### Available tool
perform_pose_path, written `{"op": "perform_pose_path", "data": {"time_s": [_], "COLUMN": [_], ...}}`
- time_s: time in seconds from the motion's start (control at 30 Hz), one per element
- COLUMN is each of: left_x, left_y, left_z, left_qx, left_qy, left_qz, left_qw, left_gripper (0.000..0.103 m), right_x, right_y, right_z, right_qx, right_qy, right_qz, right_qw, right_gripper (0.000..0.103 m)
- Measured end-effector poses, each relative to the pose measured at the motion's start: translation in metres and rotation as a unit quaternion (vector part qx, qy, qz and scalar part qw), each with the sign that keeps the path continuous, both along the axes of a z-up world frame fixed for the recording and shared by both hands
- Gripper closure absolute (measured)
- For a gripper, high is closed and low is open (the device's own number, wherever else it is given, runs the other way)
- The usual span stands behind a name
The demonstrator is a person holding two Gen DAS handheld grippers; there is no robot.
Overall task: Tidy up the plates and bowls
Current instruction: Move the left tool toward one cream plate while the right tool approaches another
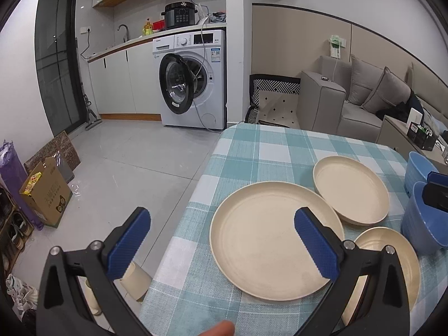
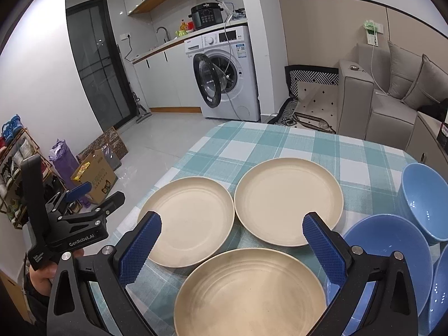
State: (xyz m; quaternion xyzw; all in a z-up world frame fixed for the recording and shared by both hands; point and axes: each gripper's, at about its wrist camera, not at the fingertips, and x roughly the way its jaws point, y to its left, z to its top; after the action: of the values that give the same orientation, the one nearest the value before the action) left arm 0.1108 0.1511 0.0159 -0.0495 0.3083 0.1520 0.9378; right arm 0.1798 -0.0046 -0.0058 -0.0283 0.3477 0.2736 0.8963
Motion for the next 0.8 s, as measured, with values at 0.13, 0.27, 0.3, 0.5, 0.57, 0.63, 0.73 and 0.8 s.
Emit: {"op": "perform_pose_path", "data": {"time_s": [0.13,0.27,0.3,0.5,0.57,0.63,0.73,0.8], "left_x": [0.006,0.011,0.013,0.02,0.022,0.024,0.026,0.028], "left_y": [0.004,0.011,0.013,0.014,0.016,0.016,0.016,0.018], "left_z": [-0.009,-0.018,-0.02,-0.032,-0.036,-0.04,-0.043,-0.047], "left_qx": [0.001,-0.014,-0.017,-0.018,-0.022,-0.023,-0.016,-0.024], "left_qy": [0.017,0.025,0.026,0.041,0.047,0.051,0.055,0.061], "left_qz": [0.001,0.0,-0.001,-0.005,-0.006,-0.006,-0.008,-0.009], "left_qw": [0.9998,0.9996,0.9995,0.999,0.9986,0.9984,0.9983,0.9978], "left_gripper": [0.0,0.0,0.0,0.0,0.0,0.0,0.0,0.0], "right_x": [0.012,0.024,0.027,0.041,0.045,0.047,0.051,0.052], "right_y": [0.009,0.017,0.019,0.032,0.035,0.039,0.045,0.049], "right_z": [-0.013,-0.027,-0.03,-0.046,-0.05,-0.054,-0.061,-0.066], "right_qx": [-0.005,-0.006,-0.006,-0.007,-0.008,-0.008,-0.01,-0.013], "right_qy": [0.018,0.038,0.042,0.064,0.071,0.075,0.087,0.091], "right_qz": [0.0,0.001,0.001,0.009,0.012,0.017,0.022,0.025], "right_qw": [1.0,0.999,0.999,0.998,0.997,0.997,0.996,0.995], "right_gripper": [0.0,0.0,0.0,0.0,0.0,0.0,0.0,0.0]}}
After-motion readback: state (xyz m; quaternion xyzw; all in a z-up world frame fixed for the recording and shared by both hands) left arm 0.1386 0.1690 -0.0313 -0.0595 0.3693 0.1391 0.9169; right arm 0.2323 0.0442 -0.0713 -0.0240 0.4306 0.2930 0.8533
